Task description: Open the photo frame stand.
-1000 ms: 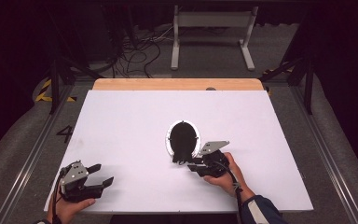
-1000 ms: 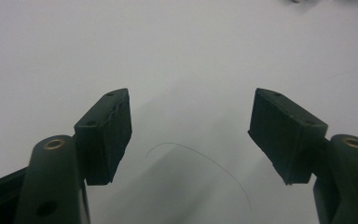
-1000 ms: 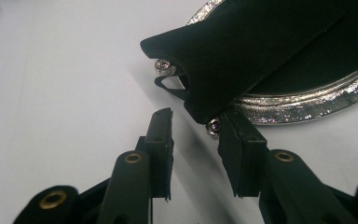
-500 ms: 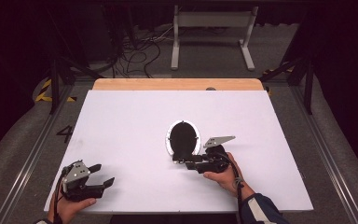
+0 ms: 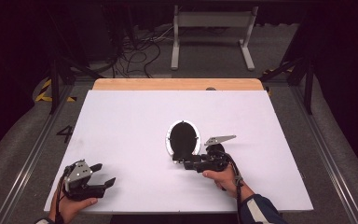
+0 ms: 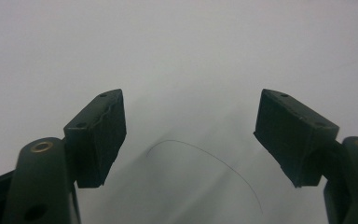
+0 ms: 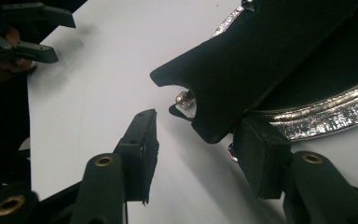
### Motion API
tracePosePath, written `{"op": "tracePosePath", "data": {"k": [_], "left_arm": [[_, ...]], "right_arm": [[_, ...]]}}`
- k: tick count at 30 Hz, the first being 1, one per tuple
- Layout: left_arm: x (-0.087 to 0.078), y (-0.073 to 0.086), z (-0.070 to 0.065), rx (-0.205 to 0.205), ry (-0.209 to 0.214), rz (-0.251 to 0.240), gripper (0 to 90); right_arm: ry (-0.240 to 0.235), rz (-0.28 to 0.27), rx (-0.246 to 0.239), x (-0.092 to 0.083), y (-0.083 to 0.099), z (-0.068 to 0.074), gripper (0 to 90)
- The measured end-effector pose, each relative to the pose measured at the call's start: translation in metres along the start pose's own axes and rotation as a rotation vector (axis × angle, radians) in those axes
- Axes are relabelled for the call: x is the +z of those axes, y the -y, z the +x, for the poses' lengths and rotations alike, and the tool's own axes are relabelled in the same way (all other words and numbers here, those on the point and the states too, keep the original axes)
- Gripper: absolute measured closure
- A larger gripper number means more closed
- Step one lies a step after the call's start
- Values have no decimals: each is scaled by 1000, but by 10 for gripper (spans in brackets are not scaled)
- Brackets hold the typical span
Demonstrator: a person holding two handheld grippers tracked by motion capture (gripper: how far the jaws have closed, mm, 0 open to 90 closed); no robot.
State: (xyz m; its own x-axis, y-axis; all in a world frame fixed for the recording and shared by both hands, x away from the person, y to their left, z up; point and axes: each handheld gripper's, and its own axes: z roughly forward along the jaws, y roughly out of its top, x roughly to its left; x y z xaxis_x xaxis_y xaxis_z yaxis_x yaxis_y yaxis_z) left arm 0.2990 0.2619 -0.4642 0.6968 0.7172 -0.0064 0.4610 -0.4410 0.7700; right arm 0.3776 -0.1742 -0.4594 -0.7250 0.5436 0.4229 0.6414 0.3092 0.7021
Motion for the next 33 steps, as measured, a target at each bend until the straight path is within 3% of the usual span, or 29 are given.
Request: {"op": "tracePosePath", "data": {"k": [5, 9, 10, 11, 15, 19, 23, 25, 33], "left_arm": [[2, -1, -2, 23, -8, 11, 249], [4, -2, -4, 25, -9, 23, 246], [4, -2, -4, 25, -9, 23, 243], [6, -3, -5, 32, -1, 29, 241], [9, -3, -8, 43, -4, 43, 239], [10, -3, -7, 43, 3, 48, 236], [12, -4, -8, 45, 9, 54, 230], [13, -4, -8, 48, 7, 61, 226], [18, -7, -10, 54, 3, 68, 209]], "right_arm": [[-30, -15, 63, 1, -2, -4, 467], [-69, -31, 151, 3, -5, -12, 457], [-69, -31, 151, 3, -5, -12, 457], [-98, -43, 207, 4, -5, -17, 470], [-139, -59, 289, 7, -5, -21, 479], [-156, -79, 314, 10, -8, -22, 484], [-189, -91, 369, 11, -9, -29, 510], [-175, -113, 393, 9, -9, -31, 504], [-181, -136, 413, 15, -9, -34, 547]]}}
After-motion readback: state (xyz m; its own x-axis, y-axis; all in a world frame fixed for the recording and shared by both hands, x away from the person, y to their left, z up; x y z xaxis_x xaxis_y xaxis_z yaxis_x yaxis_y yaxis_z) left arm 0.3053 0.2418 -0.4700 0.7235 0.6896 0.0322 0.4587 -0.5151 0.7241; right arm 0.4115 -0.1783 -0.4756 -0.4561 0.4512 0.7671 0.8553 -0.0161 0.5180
